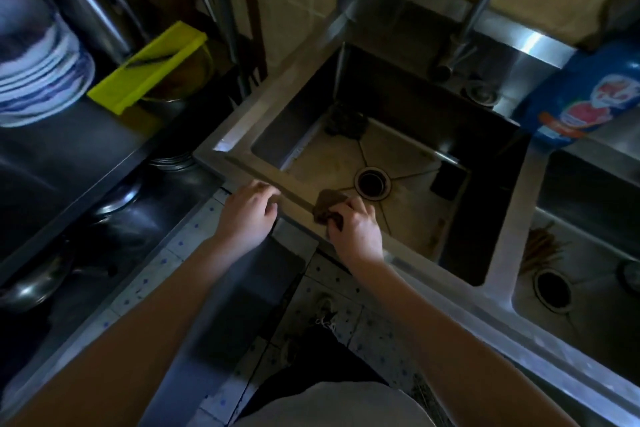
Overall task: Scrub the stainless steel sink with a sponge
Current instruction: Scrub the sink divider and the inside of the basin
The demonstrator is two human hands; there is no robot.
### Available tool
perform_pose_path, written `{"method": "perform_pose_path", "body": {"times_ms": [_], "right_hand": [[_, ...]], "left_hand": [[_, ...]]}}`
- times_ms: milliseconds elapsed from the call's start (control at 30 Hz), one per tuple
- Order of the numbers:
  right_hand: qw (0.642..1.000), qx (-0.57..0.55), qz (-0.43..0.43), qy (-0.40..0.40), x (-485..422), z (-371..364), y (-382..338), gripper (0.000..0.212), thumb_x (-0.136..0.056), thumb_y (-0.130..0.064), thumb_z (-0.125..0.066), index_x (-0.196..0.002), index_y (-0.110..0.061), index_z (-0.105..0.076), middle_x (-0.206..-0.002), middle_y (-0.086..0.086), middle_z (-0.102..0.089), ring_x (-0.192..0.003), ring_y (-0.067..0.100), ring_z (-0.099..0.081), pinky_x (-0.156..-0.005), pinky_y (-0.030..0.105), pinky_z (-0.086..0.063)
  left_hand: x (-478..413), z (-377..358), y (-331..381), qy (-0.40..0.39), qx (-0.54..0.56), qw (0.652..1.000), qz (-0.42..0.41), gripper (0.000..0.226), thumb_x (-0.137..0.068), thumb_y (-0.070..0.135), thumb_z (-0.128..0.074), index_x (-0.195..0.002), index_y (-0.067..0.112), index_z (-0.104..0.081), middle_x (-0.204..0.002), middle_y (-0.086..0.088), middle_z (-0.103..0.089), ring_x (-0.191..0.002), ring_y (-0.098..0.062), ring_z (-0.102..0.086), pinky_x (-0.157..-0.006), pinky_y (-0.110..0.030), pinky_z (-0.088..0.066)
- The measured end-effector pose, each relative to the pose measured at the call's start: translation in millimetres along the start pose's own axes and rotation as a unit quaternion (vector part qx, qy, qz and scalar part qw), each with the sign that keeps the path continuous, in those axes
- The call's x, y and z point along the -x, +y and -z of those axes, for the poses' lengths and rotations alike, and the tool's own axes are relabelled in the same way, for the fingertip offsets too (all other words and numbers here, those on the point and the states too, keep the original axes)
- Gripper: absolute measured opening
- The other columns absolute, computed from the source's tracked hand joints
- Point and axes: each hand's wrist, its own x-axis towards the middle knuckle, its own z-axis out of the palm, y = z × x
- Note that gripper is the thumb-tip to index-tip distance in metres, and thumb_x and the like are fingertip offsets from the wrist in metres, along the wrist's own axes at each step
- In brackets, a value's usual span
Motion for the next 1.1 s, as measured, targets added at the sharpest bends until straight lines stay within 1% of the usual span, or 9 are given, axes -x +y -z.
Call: {"method": "perform_pose_path", "body": {"times_ms": [200,367,467,567,633,733,867,967,1100], "right_hand": [[0.998,-0.005,0.053,-0.031,-32.6,-8.3,-19.5,0.028,-0.087,-0.016,-0.054,-0.112,-0.016,-0.067,-0.123,0.004,-0.054,-0.114,0.03,-0.044,-0.086,0.04,-0.051],[0.993,-0.026,0.095,-0.062,-60.7,-15.1,-37.6,0.027,-0.085,-0.016,-0.054,-0.109,-0.017,-0.067,-0.12,0.004,-0.054,-0.113,0.028,-0.045,-0.082,0.04,-0.052],[0.99,-0.03,0.115,-0.073,-75.8,-18.9,-46.5,0.026,-0.085,-0.016,-0.054,-0.108,-0.019,-0.065,-0.118,0.003,-0.053,-0.109,0.029,-0.046,-0.075,0.036,-0.051],[0.989,-0.035,0.122,-0.075,-88.8,-23.6,-53.8,0.023,-0.085,-0.018,-0.056,-0.106,-0.023,-0.065,-0.114,0.001,-0.055,-0.106,0.027,-0.047,-0.074,0.036,-0.052],[0.99,-0.041,0.115,-0.077,-96.5,-26.5,-58.5,0.023,-0.083,-0.018,-0.058,-0.105,-0.022,-0.065,-0.112,0.002,-0.055,-0.105,0.027,-0.049,-0.075,0.037,-0.052],[0.989,-0.072,0.093,-0.085,-107.9,-32.4,-64.5,0.026,-0.08,-0.014,-0.062,-0.105,-0.02,-0.064,-0.109,0.005,-0.056,-0.103,0.028,-0.052,-0.077,0.036,-0.05],[0.988,-0.126,0.025,-0.089,-128.3,-35.5,-72.9,0.022,-0.076,-0.017,-0.067,-0.098,-0.023,-0.067,-0.105,0.003,-0.058,-0.091,0.022,-0.059,-0.073,0.027,-0.048],[0.984,-0.153,-0.021,-0.085,-138.5,-38.3,-77.9,0.019,-0.072,-0.018,-0.069,-0.091,-0.022,-0.069,-0.101,0.003,-0.059,-0.081,0.017,-0.057,-0.069,0.024,-0.045],[0.977,-0.167,-0.091,-0.093,-150.6,-44.8,-74.4,0.02,-0.071,-0.013,-0.068,-0.089,-0.021,-0.07,-0.097,0.001,-0.064,-0.084,0.017,-0.061,-0.07,0.023,-0.046]], "left_hand": [[-21.9,7.9,-6.6,0.008,0.011,1.0,0.025,0.024,-0.09,0.016,-0.054,-0.112,0.012,-0.06,-0.114,-0.009,-0.058,-0.099,-0.024,-0.058,-0.087,-0.041,-0.047],[-32.1,13.3,-16.9,0.043,0.015,0.997,0.058,0.023,-0.09,0.014,-0.051,-0.111,0.011,-0.062,-0.11,-0.011,-0.059,-0.096,-0.025,-0.058,-0.078,-0.029,-0.039],[-37.0,16.3,-23.2,0.032,0.018,0.995,0.088,0.025,-0.093,0.018,-0.045,-0.113,0.014,-0.06,-0.111,-0.009,-0.056,-0.092,-0.019,-0.053,-0.076,-0.028,-0.036],[-41.4,20.7,-28.2,0.027,0.013,0.996,0.088,0.027,-0.096,0.022,-0.041,-0.115,0.014,-0.059,-0.112,-0.008,-0.055,-0.086,-0.012,-0.048,-0.076,-0.026,-0.036],[-46.7,24.6,-32.1,0.027,0.017,0.996,0.083,0.027,-0.097,0.022,-0.04,-0.115,0.013,-0.059,-0.111,-0.008,-0.055,-0.085,-0.01,-0.047,-0.076,-0.026,-0.036],[-61.2,30.3,-42.8,0.01,0.02,0.997,0.074,0.025,-0.097,0.02,-0.043,-0.115,0.014,-0.059,-0.108,-0.007,-0.058,-0.089,-0.018,-0.055,-0.075,-0.03,-0.04],[-93.1,34.0,-56.2,0.018,0.007,0.999,0.041,0.024,-0.092,0.017,-0.05,-0.113,0.015,-0.061,-0.111,-0.006,-0.059,-0.102,-0.022,-0.055,-0.087,-0.037,-0.046],[-122.2,34.2,-64.2,0.001,0.001,1.0,-0.009,0.023,-0.089,0.019,-0.055,-0.112,0.018,-0.06,-0.112,-0.004,-0.058,-0.1,-0.019,-0.058,-0.084,-0.032,-0.049],[-159.5,29.3,-69.6,-0.034,0.008,0.998,-0.051,0.022,-0.089,0.016,-0.057,-0.11,0.018,-0.062,-0.114,0.0,-0.058,-0.102,-0.017,-0.057,-0.084,-0.025,-0.043]]}}
